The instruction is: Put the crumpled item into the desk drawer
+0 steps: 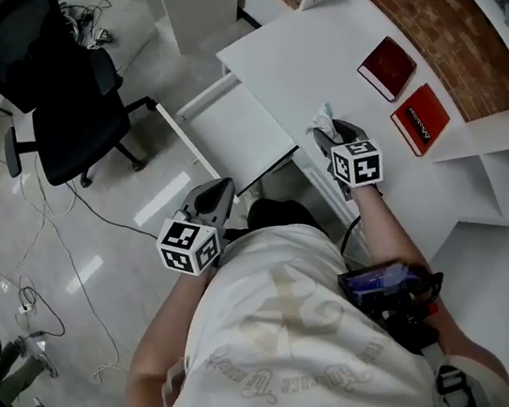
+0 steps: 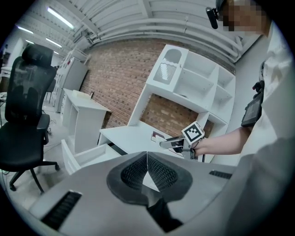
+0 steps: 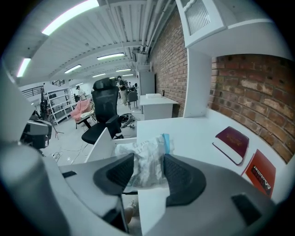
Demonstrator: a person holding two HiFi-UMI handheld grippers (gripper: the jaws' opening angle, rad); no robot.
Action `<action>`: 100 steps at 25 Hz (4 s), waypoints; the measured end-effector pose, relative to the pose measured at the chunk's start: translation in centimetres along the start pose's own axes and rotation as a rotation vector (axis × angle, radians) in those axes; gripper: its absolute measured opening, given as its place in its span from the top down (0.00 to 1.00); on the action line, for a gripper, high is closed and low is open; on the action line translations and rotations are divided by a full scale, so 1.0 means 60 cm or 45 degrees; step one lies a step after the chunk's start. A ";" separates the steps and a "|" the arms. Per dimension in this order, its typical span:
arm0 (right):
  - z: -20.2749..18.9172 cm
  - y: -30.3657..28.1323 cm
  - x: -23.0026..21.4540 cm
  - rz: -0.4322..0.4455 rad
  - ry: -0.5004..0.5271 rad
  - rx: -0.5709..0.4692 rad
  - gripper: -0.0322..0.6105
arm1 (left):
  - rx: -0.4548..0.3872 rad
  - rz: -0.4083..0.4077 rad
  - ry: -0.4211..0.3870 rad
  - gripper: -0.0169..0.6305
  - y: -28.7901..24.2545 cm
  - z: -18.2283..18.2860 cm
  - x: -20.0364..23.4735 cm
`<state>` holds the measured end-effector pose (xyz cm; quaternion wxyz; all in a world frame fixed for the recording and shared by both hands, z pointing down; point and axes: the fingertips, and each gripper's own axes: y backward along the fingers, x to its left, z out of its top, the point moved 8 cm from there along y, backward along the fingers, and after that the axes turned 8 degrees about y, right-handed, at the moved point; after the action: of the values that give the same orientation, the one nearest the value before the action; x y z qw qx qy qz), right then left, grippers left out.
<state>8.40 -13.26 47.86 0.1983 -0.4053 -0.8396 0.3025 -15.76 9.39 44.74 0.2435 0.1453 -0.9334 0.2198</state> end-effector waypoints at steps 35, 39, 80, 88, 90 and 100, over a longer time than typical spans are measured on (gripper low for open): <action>0.116 -0.276 0.173 0.583 0.337 0.155 0.60 | 0.004 0.279 0.204 0.94 -0.034 0.033 0.096; 0.114 -0.308 0.194 0.619 0.344 0.191 0.60 | 0.005 0.328 0.248 0.94 -0.024 0.027 0.113; -0.021 -0.552 0.295 0.782 0.549 0.537 0.60 | 0.014 0.512 0.560 0.94 -0.058 -0.036 0.198; -0.048 -0.602 0.324 0.770 0.594 0.591 0.60 | 0.006 0.520 0.630 0.94 -0.049 -0.053 0.238; -0.051 -0.599 0.320 0.770 0.608 0.593 0.60 | 0.001 0.525 0.633 0.94 -0.051 -0.053 0.227; -0.070 -0.598 0.321 0.779 0.659 0.601 0.60 | -0.009 0.563 0.653 0.94 -0.051 -0.057 0.216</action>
<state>-20.68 -13.93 76.65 0.3897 -0.6402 -0.5127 0.4188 -24.13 6.28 55.16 0.4176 -0.1215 -0.8514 0.2933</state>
